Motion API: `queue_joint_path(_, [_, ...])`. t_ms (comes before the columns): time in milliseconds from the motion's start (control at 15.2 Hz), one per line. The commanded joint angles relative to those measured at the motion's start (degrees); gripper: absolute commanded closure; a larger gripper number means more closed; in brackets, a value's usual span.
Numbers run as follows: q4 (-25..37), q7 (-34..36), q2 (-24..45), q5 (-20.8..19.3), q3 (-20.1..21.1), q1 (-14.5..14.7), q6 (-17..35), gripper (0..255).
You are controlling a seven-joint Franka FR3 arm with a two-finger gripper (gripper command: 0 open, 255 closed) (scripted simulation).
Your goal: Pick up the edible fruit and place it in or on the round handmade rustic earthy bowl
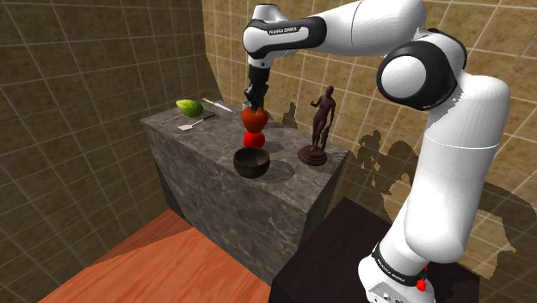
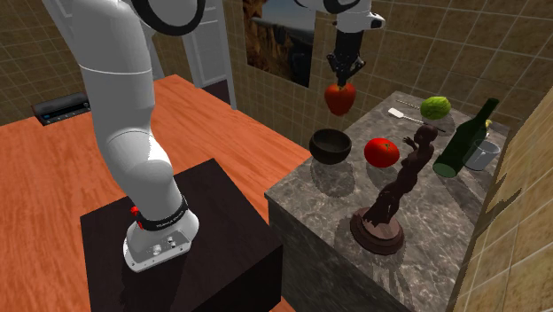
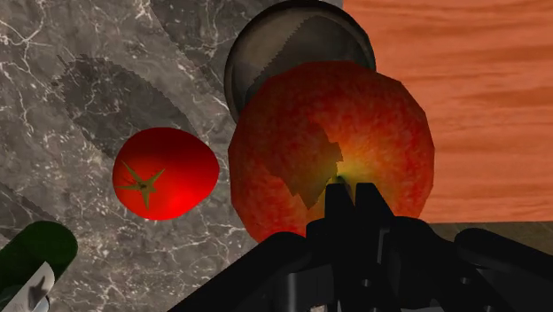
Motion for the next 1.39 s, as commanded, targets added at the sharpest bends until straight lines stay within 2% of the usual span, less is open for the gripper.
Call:
queue_joint_path(0, [-0.84, -0.02, 0.31, 0.08, 0.04, 0.03, 1.19, 255])
queue_joint_path(1320, [-11.60, -1.10, 3.78, 1.28, 0.47, 0.00, 15.31, 255])
